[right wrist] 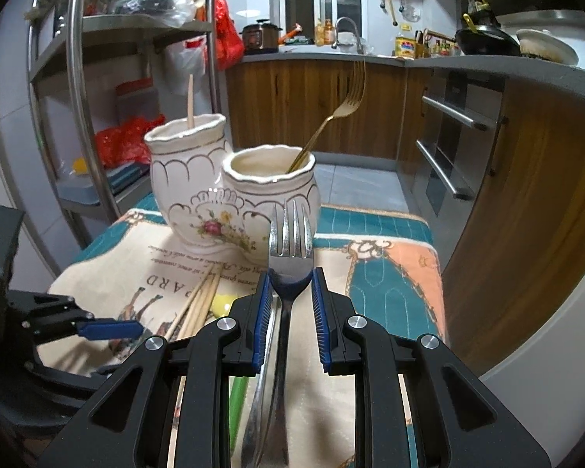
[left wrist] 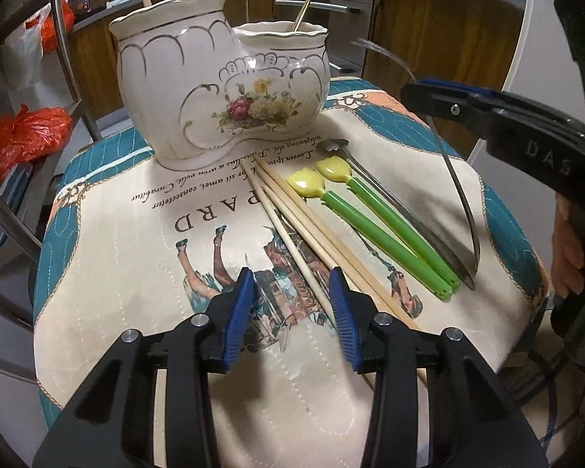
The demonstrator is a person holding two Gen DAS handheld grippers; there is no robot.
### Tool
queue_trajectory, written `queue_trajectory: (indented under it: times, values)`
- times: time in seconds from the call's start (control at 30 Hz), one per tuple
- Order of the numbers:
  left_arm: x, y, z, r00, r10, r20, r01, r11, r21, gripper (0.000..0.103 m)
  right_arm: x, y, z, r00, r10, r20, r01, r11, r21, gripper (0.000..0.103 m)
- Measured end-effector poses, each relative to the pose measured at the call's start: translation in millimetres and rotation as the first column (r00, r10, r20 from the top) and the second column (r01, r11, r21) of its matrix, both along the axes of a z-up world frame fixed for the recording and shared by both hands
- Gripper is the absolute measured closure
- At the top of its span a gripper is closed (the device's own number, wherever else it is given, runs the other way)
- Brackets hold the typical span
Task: Organize utensils
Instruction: 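Grasp the silver fork with the right tool while the left tool grasps another wooden chopstick, then lift the chopstick with the left tool while the right tool carries the silver fork to the holder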
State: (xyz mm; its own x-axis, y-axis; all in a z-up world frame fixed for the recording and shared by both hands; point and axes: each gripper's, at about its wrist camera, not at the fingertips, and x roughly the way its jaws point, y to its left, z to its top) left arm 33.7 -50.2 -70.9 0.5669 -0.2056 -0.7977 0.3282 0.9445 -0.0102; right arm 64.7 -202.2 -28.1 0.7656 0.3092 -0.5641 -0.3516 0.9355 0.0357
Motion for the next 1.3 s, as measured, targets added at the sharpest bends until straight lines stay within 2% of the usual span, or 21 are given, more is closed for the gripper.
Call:
queue_trajectory:
  times: [0.07, 0.1, 0.13, 0.17, 0.23, 0.53, 0.7, 0.87, 0.9, 1.13, 1.3]
  values:
    - [0.6, -3.7, -0.8, 1.000, 0.001, 0.008, -0.001, 1.000, 0.016, 0.064, -1.1, 0.3, 1.8, 1.000, 0.003, 0.010, -0.003, 1.000, 0.004, 0.081]
    - [0.9, -5.6, -1.1, 1.000, -0.001, 0.017, 0.000, 0.999, 0.034, 0.071, -2.3, 0.3, 2.9, 1.000, 0.007, 0.020, -0.007, 1.000, 0.007, 0.081]
    - [1.5, -5.9, -0.9, 1.000, -0.001, 0.021, 0.000, 0.999, 0.039, 0.084, -3.0, 1.1, 3.7, 1.000, 0.008, 0.025, -0.008, 1.000, 0.007, 0.081]
    - [2.8, -4.9, -0.7, 1.000, -0.002, 0.019, 0.002, 0.999, 0.036, 0.090, -3.7, 1.0, 4.8, 0.999, 0.010, 0.031, -0.010, 1.000, 0.008, 0.081]
    - [6.1, 0.4, -0.2, 1.000, -0.006, 0.011, 0.006, 1.000, 0.023, 0.095, -5.2, 0.9, 6.6, 0.999, 0.015, 0.041, -0.016, 1.000, 0.011, 0.081]
    - [4.7, 16.9, 1.2, 0.997, -0.074, -0.009, 0.074, 0.996, 0.044, 0.097, -14.0, -1.3, 15.8, 0.995, 0.028, 0.096, -0.031, 0.999, 0.032, 0.082]
    - [6.1, 10.9, -0.7, 0.998, -0.061, 0.031, 0.059, 0.996, 0.063, 0.094, -14.9, -0.1, 17.8, 0.994, 0.030, 0.109, -0.034, 0.999, 0.041, 0.082]
    - [5.3, 6.4, -1.3, 0.995, -0.064, 0.074, 0.056, 0.993, 0.101, 0.099, -20.6, 0.5, 22.5, 0.988, 0.035, 0.149, -0.043, 0.998, 0.050, 0.084]
    - [5.4, 7.4, -0.3, 0.995, -0.062, 0.077, 0.054, 0.994, 0.097, 0.099, -21.7, 0.0, 23.5, 0.987, 0.036, 0.156, -0.045, 0.997, 0.055, 0.099]
    - [7.4, 16.6, 3.9, 0.995, -0.041, 0.088, 0.034, 0.997, 0.073, 0.099, -22.5, -0.2, 25.3, 0.986, 0.041, 0.162, -0.050, 0.997, 0.053, 0.101]
    - [2.2, 20.6, 15.4, 0.989, -0.043, 0.142, 0.037, 0.998, 0.040, 0.099, -25.0, -3.7, 27.4, 0.984, 0.041, 0.175, -0.054, 0.996, 0.069, 0.101]
